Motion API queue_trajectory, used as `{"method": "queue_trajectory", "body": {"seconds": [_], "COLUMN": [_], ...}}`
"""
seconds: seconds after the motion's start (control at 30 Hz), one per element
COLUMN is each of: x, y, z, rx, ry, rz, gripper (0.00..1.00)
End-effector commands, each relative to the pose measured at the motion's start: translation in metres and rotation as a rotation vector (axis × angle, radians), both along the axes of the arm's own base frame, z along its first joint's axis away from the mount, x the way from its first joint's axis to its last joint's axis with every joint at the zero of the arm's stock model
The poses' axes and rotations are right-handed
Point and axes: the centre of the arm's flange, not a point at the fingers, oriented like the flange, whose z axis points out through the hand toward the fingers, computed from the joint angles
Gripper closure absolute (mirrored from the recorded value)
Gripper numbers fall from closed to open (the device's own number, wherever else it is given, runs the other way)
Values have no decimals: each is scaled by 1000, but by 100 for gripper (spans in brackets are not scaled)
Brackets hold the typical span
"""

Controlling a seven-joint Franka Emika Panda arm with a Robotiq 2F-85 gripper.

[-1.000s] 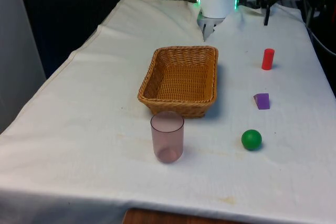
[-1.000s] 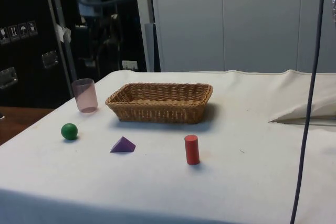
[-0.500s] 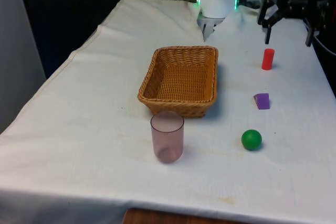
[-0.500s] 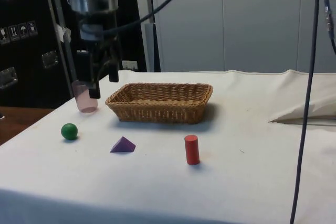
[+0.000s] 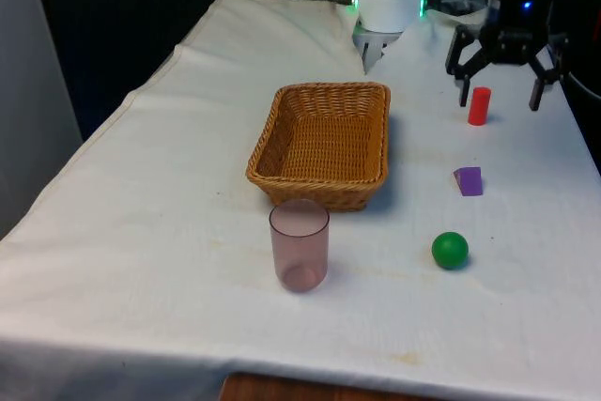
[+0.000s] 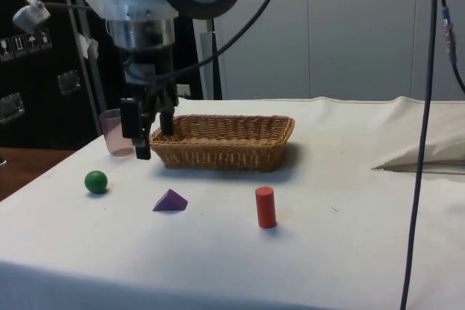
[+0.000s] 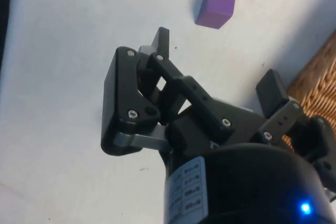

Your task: Pick up the triangular block and place it into the basket.

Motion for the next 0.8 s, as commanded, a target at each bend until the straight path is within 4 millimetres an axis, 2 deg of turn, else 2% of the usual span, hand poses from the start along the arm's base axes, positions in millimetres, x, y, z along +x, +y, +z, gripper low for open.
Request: {"method": "queue_trajectory", "body": {"seconds": [0.0, 0.37, 0.77], "x": [0, -2, 5], "y": [-3, -20, -14], "z": [-3, -29, -49], "rx": [5, 15, 14], "ry": [-8, -16, -17], "rz": [2, 9, 17], "gripper": [0, 0, 0]}}
